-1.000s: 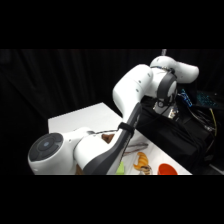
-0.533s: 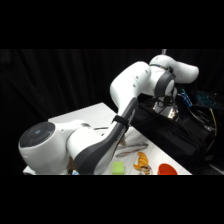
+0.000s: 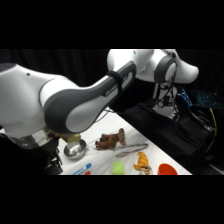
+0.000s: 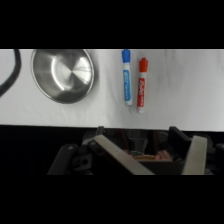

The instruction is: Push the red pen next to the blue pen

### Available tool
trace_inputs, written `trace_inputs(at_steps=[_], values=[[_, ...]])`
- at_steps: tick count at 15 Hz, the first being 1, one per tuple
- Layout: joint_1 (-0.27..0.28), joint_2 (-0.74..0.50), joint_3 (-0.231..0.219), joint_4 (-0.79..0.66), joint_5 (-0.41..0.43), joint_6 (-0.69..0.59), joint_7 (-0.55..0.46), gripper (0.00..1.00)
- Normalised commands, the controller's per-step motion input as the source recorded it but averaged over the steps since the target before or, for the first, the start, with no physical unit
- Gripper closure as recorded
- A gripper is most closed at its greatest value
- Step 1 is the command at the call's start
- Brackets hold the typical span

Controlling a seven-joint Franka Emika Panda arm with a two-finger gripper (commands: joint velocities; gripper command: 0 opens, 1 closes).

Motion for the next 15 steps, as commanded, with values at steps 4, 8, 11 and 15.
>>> trace_inputs(at_steps=[4,8,11,15], values=[[-0.015,-0.72,0.001,-0.80,-0.014,-0.13,-0.06,0.00],[-0.004,-0.76,0.019,-1.00,-0.012,0.06,-0.05,0.00],[-0.018,-0.73,0.033,-1.00,0.008,0.15,-0.05,0.00],[-0.034,-0.72,0.068,-0.98,-0.007,0.22,-0.02,0.00]])
